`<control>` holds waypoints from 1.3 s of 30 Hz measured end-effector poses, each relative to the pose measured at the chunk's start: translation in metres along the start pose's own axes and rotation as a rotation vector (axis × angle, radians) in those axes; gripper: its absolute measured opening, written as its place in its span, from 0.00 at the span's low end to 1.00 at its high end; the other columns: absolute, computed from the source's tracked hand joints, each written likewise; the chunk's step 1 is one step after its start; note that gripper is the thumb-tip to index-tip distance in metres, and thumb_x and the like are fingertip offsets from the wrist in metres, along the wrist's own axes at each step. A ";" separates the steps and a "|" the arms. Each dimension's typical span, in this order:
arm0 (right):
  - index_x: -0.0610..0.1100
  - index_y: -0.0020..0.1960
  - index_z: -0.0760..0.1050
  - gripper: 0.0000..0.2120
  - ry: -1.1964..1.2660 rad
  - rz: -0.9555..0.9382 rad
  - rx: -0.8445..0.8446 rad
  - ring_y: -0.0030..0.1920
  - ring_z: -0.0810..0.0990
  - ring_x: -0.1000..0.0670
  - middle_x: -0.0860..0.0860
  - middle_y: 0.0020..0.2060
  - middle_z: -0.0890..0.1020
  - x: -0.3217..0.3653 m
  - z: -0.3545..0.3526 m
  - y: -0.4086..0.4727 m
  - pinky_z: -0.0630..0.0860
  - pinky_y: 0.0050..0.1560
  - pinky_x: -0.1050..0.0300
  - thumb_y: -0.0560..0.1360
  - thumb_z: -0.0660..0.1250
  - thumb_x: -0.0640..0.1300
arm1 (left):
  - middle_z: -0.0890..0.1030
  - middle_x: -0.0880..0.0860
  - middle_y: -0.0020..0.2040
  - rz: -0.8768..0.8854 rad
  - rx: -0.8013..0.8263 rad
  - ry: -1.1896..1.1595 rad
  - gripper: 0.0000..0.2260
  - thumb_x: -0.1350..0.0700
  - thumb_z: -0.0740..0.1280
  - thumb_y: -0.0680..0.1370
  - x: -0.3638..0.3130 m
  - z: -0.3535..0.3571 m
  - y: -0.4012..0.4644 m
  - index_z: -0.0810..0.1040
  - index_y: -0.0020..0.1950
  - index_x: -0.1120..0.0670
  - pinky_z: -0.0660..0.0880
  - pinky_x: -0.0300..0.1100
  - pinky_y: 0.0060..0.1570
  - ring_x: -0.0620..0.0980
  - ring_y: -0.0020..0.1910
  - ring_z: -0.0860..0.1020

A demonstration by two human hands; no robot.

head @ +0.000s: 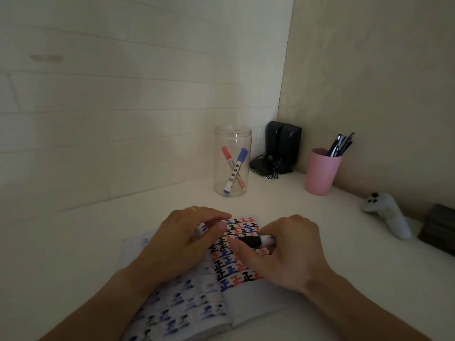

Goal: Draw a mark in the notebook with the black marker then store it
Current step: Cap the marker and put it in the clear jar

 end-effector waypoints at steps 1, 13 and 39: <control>0.44 0.21 0.66 0.34 -0.005 -0.018 -0.004 0.17 0.57 0.55 0.53 0.15 0.59 0.001 0.000 -0.001 0.56 0.22 0.60 0.66 0.60 0.75 | 0.83 0.38 0.55 -0.007 0.011 0.026 0.13 0.42 0.61 0.81 0.001 0.001 0.000 0.80 0.62 0.40 0.76 0.44 0.58 0.37 0.56 0.79; 0.42 0.54 0.78 0.13 1.136 0.300 0.013 0.27 0.70 0.50 0.45 0.31 0.73 -0.025 0.015 0.005 0.68 0.26 0.56 0.84 0.58 0.48 | 0.82 0.40 0.57 -0.035 0.007 0.106 0.19 0.37 0.56 0.79 0.009 0.002 -0.001 0.77 0.64 0.40 0.73 0.40 0.56 0.38 0.55 0.77; 0.42 0.57 0.80 0.09 0.711 0.304 -0.507 0.47 0.86 0.54 0.47 0.48 0.87 -0.025 -0.055 0.164 0.76 0.45 0.75 0.77 0.71 0.40 | 0.82 0.40 0.48 -0.103 -0.259 0.243 0.14 0.39 0.60 0.80 0.027 -0.026 0.001 0.76 0.60 0.42 0.76 0.41 0.50 0.41 0.47 0.79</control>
Point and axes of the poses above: each hand's wrist, its own y-axis towards the middle knuckle, its own z-axis out of the palm, x = y × z, the point moved 8 cm from there along y, towards the middle knuckle
